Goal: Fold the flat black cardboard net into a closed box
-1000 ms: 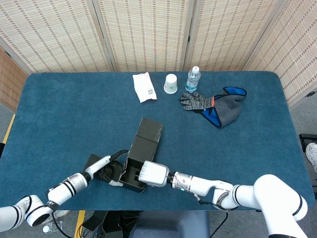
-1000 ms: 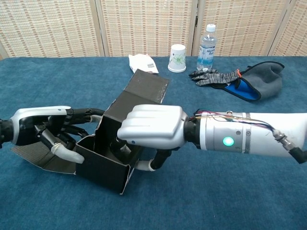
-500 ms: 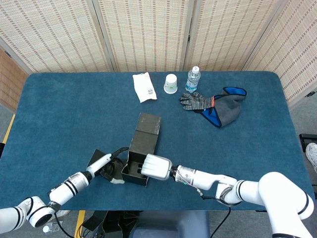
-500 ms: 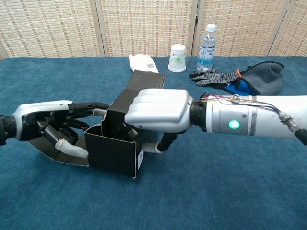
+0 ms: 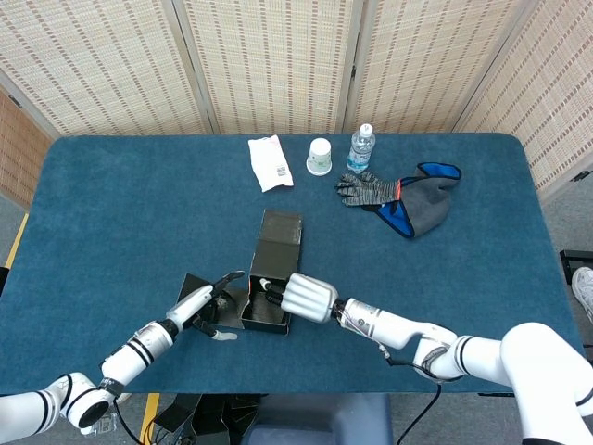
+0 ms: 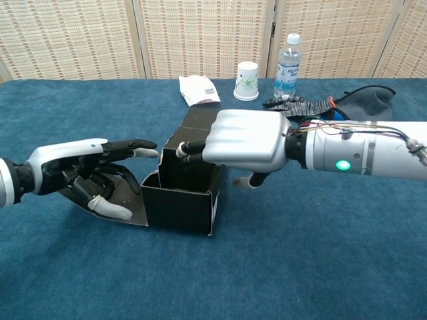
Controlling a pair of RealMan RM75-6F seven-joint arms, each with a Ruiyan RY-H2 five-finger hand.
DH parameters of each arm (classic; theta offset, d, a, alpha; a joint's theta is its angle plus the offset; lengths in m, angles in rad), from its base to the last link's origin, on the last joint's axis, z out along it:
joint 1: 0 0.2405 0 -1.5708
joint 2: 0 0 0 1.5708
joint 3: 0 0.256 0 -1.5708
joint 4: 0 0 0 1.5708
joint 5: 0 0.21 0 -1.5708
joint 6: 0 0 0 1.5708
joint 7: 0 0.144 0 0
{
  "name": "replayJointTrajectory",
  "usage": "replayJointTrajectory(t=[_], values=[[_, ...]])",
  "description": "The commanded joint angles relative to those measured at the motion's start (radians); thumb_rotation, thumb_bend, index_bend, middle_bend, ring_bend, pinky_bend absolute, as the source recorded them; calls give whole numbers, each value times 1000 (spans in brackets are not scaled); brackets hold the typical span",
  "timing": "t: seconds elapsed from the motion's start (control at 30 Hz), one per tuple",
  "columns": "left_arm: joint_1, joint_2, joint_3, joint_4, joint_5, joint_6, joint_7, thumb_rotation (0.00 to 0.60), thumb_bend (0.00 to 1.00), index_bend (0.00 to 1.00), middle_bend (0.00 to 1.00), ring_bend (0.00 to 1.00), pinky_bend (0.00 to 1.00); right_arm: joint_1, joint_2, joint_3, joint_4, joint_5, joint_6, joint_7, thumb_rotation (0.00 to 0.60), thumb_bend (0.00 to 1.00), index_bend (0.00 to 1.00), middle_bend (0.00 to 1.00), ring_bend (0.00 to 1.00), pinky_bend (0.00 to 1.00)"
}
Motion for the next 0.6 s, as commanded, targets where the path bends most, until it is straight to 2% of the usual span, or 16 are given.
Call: replayJointTrajectory(t=[0.03,0.2,0.23,0.4,0.6], values=[[13,-4,-15,-12,-20,11,38,600,113,0,0,254,575,-47,16,25,-45,53,13,-57,600,184,43,36,592,918],[22,15,-25,-43,-31,15,77,600,113,0,0,34,435,-109,44,48,-128,130,53,-41,600,157,35,27,586,914],[24,19,-27,-48,-32,17,84,600,113,0,0,14,412,-122,53,54,-151,151,60,-26,600,152,35,27,586,914],[33,53,-33,-86,-33,22,111,600,113,0,0,0,367,-211,131,83,-343,326,66,128,600,126,35,58,586,914],[46,85,-44,-118,-46,33,153,600,113,0,0,0,339,-303,202,86,-535,499,49,334,600,51,33,94,586,910]])
